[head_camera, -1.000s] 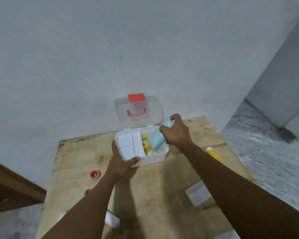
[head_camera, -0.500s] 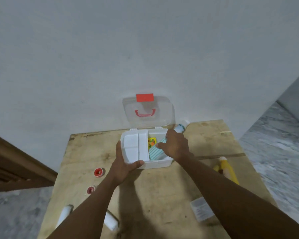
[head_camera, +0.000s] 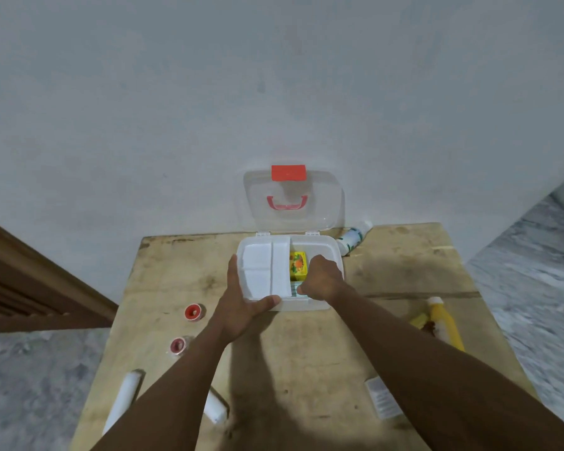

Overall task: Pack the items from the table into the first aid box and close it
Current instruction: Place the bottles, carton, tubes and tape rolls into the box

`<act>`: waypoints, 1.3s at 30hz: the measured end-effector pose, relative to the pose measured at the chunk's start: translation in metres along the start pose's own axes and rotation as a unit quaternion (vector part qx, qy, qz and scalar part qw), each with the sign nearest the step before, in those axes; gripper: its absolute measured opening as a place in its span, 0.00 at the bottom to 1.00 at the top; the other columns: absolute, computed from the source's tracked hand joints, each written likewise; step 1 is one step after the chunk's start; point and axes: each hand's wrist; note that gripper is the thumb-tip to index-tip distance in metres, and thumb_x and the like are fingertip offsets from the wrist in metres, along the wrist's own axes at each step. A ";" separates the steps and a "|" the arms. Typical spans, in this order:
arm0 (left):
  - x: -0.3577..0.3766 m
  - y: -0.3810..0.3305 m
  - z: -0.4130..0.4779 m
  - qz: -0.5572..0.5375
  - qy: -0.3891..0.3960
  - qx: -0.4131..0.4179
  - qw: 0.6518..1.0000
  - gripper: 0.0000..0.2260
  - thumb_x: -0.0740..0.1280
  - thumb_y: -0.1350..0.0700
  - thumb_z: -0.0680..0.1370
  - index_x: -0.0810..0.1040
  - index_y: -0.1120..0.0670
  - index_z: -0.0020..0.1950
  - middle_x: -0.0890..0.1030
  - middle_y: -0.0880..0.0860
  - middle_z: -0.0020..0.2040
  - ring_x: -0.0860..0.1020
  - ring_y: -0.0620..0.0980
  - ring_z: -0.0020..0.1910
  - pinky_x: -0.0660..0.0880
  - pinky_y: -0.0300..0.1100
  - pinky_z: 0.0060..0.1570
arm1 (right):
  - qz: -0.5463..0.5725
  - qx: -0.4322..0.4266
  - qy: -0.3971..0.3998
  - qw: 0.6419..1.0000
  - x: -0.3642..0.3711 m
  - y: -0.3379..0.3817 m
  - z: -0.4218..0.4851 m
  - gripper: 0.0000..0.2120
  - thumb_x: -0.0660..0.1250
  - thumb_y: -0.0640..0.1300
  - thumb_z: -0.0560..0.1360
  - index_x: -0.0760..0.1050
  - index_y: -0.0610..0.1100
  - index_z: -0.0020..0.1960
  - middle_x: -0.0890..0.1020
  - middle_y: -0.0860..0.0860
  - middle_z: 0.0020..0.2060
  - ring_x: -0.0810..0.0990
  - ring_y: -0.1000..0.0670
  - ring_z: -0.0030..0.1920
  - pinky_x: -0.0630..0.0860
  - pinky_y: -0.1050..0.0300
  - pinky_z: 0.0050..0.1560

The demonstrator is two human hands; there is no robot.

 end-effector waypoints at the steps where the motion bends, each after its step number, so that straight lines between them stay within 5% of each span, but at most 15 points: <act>1: 0.000 0.000 0.000 -0.001 0.000 0.002 1.000 0.46 0.80 0.48 0.67 0.54 0.43 0.76 0.72 0.35 0.63 0.74 0.40 0.64 0.78 0.52 0.61 | 0.010 0.007 0.001 1.000 0.002 0.001 0.002 0.13 0.73 0.41 0.71 0.70 0.40 0.50 0.80 0.44 0.48 0.78 0.46 0.46 0.72 0.58 0.39; 6: 0.002 -0.002 0.000 0.003 -0.003 0.011 1.000 0.42 0.78 0.49 0.68 0.55 0.42 0.74 0.71 0.28 0.59 0.72 0.29 0.59 0.79 0.36 0.52 | 0.062 0.030 -0.004 0.998 0.009 0.008 0.009 0.22 0.77 0.43 0.69 0.72 0.38 0.57 0.81 0.43 0.53 0.80 0.42 0.55 0.73 0.57 0.45; 10: 0.001 0.000 0.000 0.004 -0.005 0.008 1.000 0.44 0.78 0.49 0.68 0.53 0.41 0.74 0.70 0.28 0.60 0.72 0.29 0.60 0.78 0.38 0.55 | 0.070 0.047 -0.024 0.996 0.013 0.009 0.012 0.21 0.77 0.41 0.69 0.73 0.38 0.58 0.82 0.42 0.54 0.81 0.42 0.55 0.73 0.57 0.47; 17: 0.001 -0.006 -0.003 0.002 0.003 0.017 1.000 0.39 0.76 0.51 0.68 0.55 0.40 0.71 0.70 0.23 0.55 0.72 0.24 0.56 0.76 0.25 0.46 | 0.049 0.026 -0.041 0.998 0.014 0.005 0.012 0.14 0.71 0.41 0.73 0.74 0.39 0.57 0.82 0.44 0.54 0.81 0.43 0.54 0.76 0.55 0.49; 25: -0.001 -0.008 -0.006 0.013 -0.002 0.013 1.000 0.41 0.77 0.47 0.66 0.55 0.40 0.70 0.74 0.33 0.59 0.77 0.38 0.56 0.76 0.28 0.43 | 0.011 -0.018 -0.104 0.994 0.007 -0.007 -0.010 0.13 0.64 0.43 0.77 0.76 0.37 0.58 0.82 0.44 0.55 0.80 0.42 0.56 0.72 0.57 0.48; 32: 0.000 -0.009 -0.004 0.068 -0.007 -0.029 0.997 0.51 0.77 0.42 0.68 0.44 0.46 0.79 0.72 0.50 0.71 0.74 0.59 0.67 0.72 0.49 0.64 | 0.035 -0.059 -0.206 0.976 0.007 -0.022 -0.055 0.09 0.64 0.39 0.77 0.80 0.36 0.52 0.83 0.41 0.51 0.80 0.39 0.53 0.74 0.52 0.51; 39: 0.000 -0.002 -0.001 0.072 -0.013 -0.039 0.997 0.52 0.78 0.42 0.68 0.43 0.45 0.80 0.69 0.53 0.74 0.70 0.61 0.70 0.69 0.58 0.69 | 0.035 -0.004 -0.217 0.976 0.021 -0.048 -0.096 0.10 0.64 0.41 0.76 0.80 0.41 0.55 0.81 0.41 0.53 0.79 0.41 0.55 0.73 0.54 0.53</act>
Point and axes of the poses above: each hand's wrist, its own z-axis towards the middle knuckle, its own x-axis out of the palm, y = z × x
